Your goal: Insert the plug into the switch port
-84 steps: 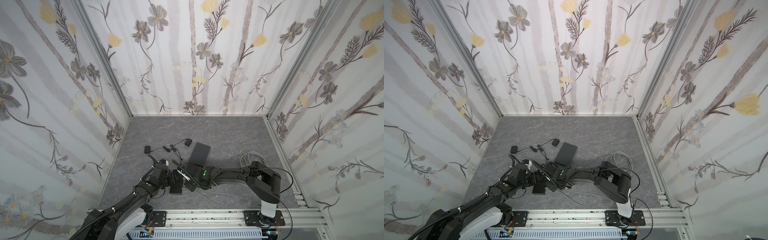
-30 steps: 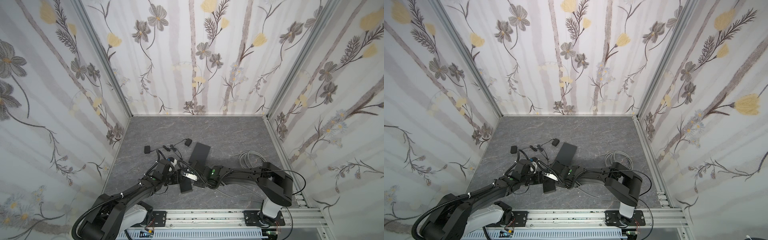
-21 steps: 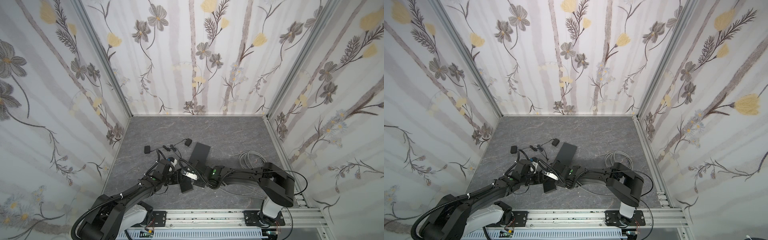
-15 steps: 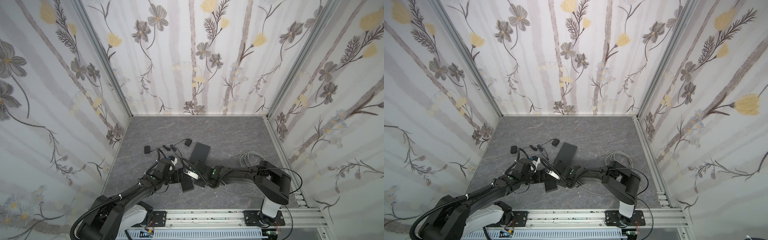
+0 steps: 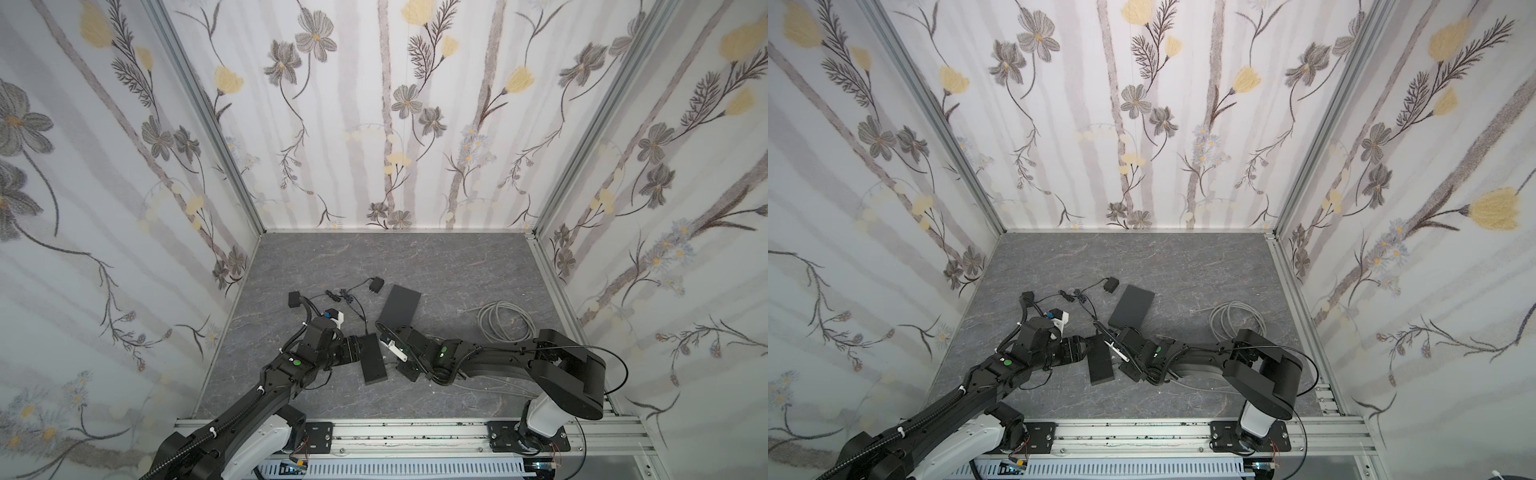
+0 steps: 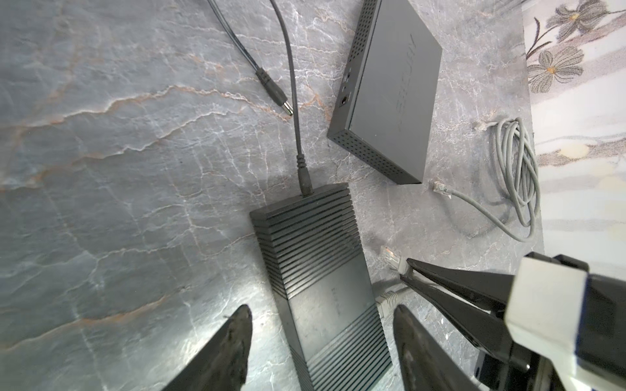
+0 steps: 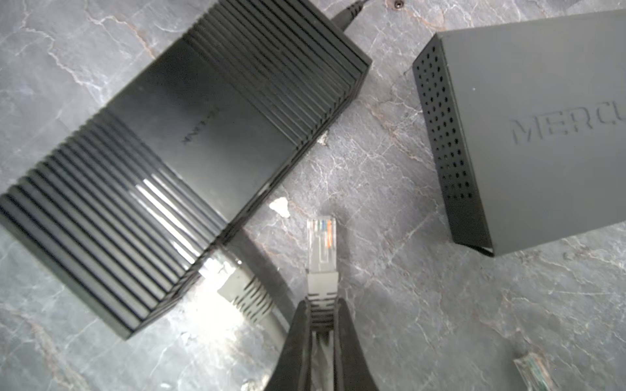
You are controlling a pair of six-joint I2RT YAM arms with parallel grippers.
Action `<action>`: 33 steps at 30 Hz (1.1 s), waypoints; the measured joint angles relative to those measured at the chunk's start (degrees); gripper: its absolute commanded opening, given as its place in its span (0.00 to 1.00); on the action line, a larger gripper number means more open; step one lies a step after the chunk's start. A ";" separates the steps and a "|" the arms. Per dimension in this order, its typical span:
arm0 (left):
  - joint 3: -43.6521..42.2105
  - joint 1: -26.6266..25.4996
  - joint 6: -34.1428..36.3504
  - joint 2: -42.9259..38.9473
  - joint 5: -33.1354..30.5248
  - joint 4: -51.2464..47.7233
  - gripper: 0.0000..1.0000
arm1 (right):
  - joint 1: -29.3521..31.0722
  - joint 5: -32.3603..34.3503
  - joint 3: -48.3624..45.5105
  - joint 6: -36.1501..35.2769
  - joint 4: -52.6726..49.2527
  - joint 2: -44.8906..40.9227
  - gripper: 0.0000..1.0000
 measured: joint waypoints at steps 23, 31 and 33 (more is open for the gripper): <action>-0.59 -0.04 -1.90 -1.49 0.83 -0.81 0.67 | 3.56 -0.26 1.51 8.04 -1.16 -2.05 0.00; -0.85 -0.04 -1.05 0.28 5.20 7.21 0.63 | -1.46 -3.80 -6.03 0.72 2.16 -13.22 0.00; -1.31 -0.04 0.24 0.20 7.08 10.82 0.69 | -2.19 -5.16 -7.30 -1.55 2.58 -15.93 0.00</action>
